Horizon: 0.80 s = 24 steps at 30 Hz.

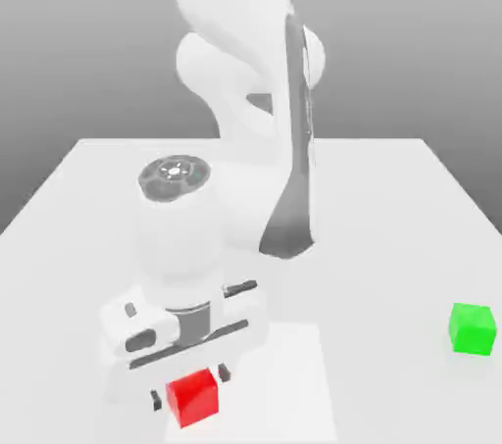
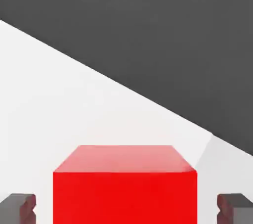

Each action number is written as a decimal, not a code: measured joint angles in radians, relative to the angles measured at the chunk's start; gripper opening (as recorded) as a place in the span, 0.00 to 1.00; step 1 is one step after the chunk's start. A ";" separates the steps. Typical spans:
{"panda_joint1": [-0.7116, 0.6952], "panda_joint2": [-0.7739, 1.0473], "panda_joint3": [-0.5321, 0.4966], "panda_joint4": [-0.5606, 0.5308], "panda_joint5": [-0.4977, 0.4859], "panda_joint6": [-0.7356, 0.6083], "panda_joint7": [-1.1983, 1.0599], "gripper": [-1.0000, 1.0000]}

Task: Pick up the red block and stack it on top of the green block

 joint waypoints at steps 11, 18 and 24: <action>0.074 -0.185 -0.044 -0.031 -0.116 -0.153 0.142 0.00; 0.225 -0.216 0.049 -0.031 -0.134 -0.186 0.412 0.00; 0.357 -0.240 0.135 -0.031 -0.159 -0.209 0.655 0.00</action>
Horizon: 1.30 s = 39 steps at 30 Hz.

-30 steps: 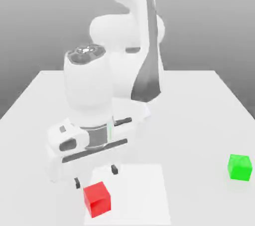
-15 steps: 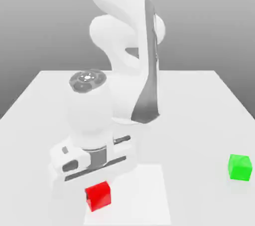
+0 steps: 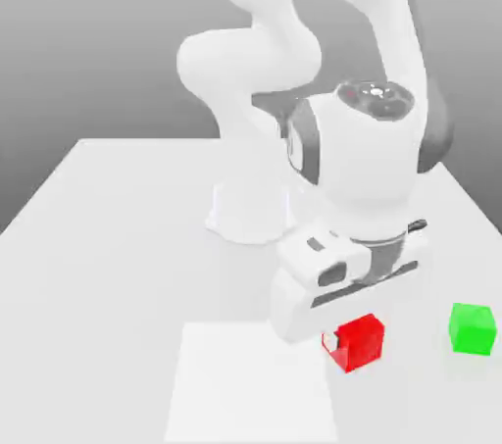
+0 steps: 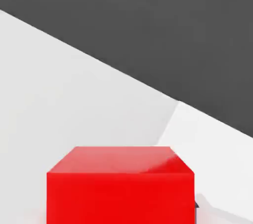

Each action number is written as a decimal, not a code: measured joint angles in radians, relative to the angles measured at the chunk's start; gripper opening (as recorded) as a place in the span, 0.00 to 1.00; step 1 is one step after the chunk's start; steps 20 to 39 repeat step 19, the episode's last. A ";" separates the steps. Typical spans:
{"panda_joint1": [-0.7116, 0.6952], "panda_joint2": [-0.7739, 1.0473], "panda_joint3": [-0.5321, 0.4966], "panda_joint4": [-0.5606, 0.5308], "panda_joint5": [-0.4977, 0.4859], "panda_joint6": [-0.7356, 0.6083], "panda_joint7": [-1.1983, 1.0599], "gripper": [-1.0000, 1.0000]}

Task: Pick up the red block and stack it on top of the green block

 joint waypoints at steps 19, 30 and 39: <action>0.282 0.110 0.117 0.007 -0.104 0.113 0.508 1.00; 0.282 0.110 0.117 0.007 -0.104 0.113 0.508 1.00; 0.282 0.110 0.117 0.007 -0.104 0.113 0.508 1.00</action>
